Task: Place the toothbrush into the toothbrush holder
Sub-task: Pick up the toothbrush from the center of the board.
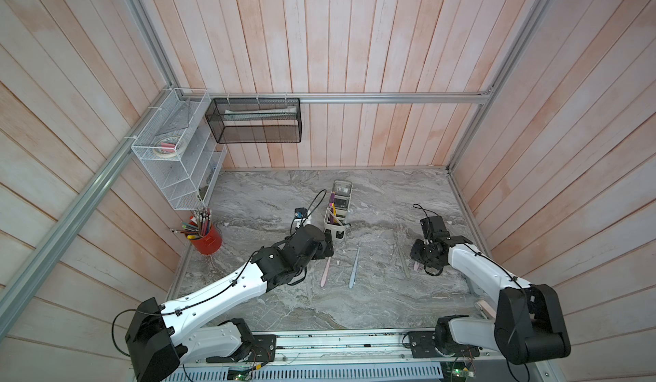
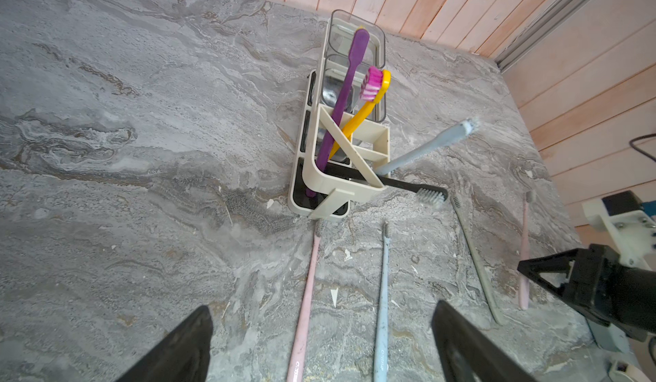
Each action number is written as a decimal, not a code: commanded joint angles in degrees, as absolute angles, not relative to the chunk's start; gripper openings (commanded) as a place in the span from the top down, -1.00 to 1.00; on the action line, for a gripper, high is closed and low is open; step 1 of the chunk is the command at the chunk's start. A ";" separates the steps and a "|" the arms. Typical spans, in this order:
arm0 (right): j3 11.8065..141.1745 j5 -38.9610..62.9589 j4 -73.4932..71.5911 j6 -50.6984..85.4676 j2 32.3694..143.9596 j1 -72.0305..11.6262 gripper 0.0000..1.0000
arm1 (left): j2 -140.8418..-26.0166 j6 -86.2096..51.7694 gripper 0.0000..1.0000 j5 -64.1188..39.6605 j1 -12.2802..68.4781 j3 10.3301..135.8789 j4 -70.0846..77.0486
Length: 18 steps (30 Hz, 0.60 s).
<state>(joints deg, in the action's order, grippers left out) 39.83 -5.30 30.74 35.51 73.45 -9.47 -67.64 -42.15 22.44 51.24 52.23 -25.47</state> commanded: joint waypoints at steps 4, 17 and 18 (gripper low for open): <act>41.56 -5.54 33.69 34.21 69.17 -15.27 0.72 | -69.38 -44.68 -0.94 18.93 51.42 50.80 -22.23; 45.89 -5.10 37.53 36.82 59.30 -33.92 0.74 | -74.34 -49.12 -0.94 12.75 51.11 54.99 -17.32; 46.31 -4.77 37.64 37.20 58.91 -35.36 0.74 | -75.17 -49.51 -0.94 12.06 51.13 55.67 -16.77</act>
<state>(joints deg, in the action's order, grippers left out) 44.27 -5.15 35.20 35.90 60.20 -32.51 -73.58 -47.68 14.87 51.22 53.01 -19.90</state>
